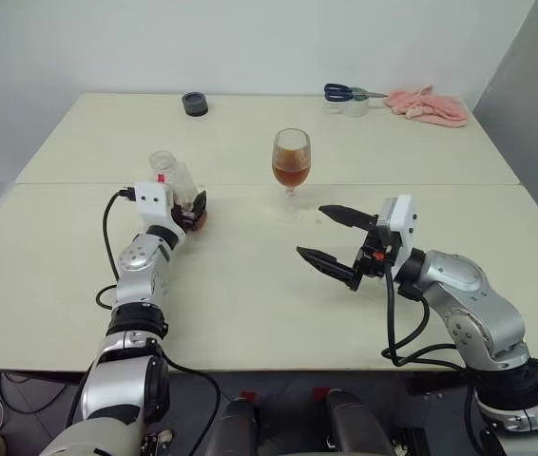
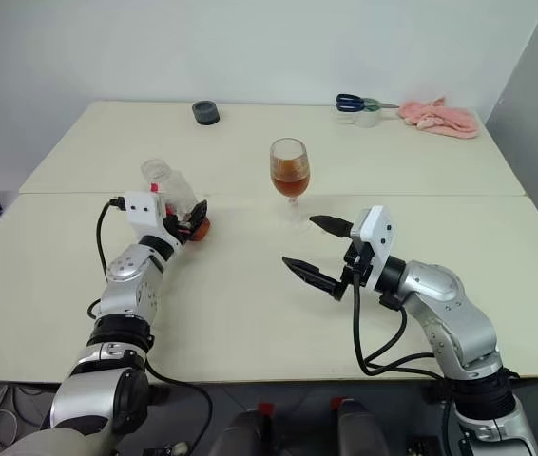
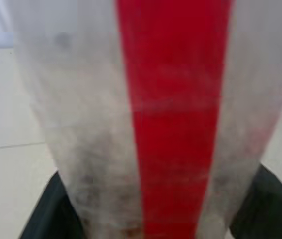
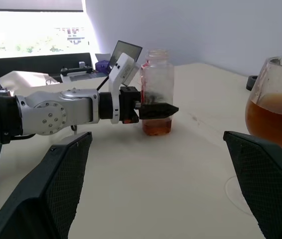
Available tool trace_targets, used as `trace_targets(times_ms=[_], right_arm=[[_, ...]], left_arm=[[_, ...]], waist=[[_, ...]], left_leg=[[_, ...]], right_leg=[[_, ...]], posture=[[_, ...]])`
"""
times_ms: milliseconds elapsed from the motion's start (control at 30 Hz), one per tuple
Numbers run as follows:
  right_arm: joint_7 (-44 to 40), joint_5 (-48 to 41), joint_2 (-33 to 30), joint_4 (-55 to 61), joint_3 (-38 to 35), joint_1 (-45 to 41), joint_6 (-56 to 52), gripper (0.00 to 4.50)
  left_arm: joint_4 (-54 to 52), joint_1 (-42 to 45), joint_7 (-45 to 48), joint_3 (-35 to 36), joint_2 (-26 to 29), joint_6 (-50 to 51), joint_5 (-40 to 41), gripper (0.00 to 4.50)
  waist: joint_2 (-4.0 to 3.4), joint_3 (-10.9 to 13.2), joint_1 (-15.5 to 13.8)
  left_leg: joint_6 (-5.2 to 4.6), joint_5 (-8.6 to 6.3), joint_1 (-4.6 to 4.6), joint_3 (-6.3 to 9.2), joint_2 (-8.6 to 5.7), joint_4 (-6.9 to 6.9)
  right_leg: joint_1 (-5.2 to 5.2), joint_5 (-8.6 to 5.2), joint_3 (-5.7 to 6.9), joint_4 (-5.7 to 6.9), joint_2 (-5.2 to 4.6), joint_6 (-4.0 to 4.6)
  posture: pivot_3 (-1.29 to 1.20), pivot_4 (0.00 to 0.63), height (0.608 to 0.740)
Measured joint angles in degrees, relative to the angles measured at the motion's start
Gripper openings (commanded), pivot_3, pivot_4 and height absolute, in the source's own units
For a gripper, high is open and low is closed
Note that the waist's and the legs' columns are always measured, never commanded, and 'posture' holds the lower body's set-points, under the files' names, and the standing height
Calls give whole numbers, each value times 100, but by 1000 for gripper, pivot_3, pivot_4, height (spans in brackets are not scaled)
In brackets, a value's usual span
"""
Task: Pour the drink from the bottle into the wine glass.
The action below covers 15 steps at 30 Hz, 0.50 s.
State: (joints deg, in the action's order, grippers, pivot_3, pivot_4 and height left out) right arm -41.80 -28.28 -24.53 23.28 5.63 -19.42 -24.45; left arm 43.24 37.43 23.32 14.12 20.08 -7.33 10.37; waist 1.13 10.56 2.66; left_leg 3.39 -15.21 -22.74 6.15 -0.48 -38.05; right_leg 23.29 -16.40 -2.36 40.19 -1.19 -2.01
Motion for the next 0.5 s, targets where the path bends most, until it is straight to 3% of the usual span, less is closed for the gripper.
trace_targets(times_ms=[33,267,500], right_arm=[[12,0,2,12,0,1,0,4500],[66,0,26,20,3,43,-2,4500],[179,-13,-105,334,-99,718,-134,4500]], left_arm=[[-8,-31,-3,0,0,0,1,4465],[-645,-448,-30,1,0,209,59,4465],[-3300,-2572,-421,-9,-157,1284,224,4465]], waist=[[0,0,0],[0,0,19],[-1,-4,34]], left_leg=[[0,0,0,0,0,0],[0,0,1,1,3,2],[0,-1,6,12,24,10]], right_leg=[[0,0,0,0,0,0],[0,0,-2,0,0,0],[-6,0,-10,-7,-10,0]], posture=[[0,150,740],[0,150,740],[0,150,740]])
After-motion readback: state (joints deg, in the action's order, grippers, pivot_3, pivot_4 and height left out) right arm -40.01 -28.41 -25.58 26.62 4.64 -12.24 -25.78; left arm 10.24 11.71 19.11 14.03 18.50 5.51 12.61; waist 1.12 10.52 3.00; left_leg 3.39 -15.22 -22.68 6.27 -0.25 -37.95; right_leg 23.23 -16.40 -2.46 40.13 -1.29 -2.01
